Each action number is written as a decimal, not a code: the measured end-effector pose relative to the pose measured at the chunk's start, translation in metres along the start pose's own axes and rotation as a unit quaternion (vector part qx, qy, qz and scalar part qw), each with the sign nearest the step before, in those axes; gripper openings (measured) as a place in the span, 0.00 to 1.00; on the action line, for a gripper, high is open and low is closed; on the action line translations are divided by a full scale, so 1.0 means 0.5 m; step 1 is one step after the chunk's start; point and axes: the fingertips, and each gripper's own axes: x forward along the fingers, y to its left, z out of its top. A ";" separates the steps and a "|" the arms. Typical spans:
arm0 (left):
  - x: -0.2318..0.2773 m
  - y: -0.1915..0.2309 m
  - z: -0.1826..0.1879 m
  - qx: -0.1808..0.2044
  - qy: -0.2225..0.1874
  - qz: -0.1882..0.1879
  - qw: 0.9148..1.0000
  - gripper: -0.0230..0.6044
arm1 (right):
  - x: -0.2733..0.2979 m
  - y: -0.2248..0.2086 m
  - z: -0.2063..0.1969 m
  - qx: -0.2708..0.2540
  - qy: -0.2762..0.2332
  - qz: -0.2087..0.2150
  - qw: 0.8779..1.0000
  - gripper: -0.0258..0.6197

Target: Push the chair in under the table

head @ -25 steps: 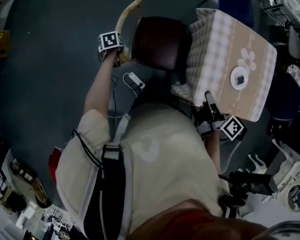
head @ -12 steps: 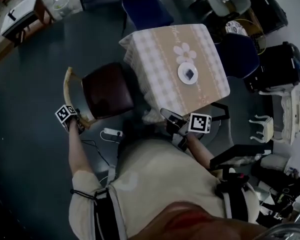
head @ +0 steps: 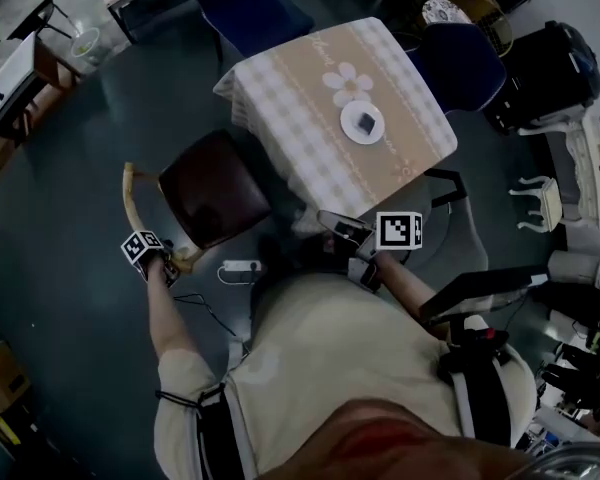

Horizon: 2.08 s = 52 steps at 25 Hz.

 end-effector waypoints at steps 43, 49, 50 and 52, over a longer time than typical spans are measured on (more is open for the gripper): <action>0.022 -0.026 -0.053 0.102 0.093 0.089 0.986 0.35 | -0.018 -0.027 0.013 -0.004 -0.005 -0.003 1.000 0.06; 0.020 -0.015 -0.059 0.127 0.105 0.113 0.980 0.37 | -0.024 -0.036 -0.008 0.012 -0.020 -0.005 1.000 0.06; 0.021 -0.015 -0.061 0.125 0.102 0.113 0.980 0.37 | -0.026 -0.035 -0.005 0.010 -0.021 -0.003 1.000 0.06; 0.029 -0.024 -0.070 0.123 0.099 0.110 0.981 0.38 | -0.035 -0.040 0.003 0.011 -0.024 -0.002 1.000 0.06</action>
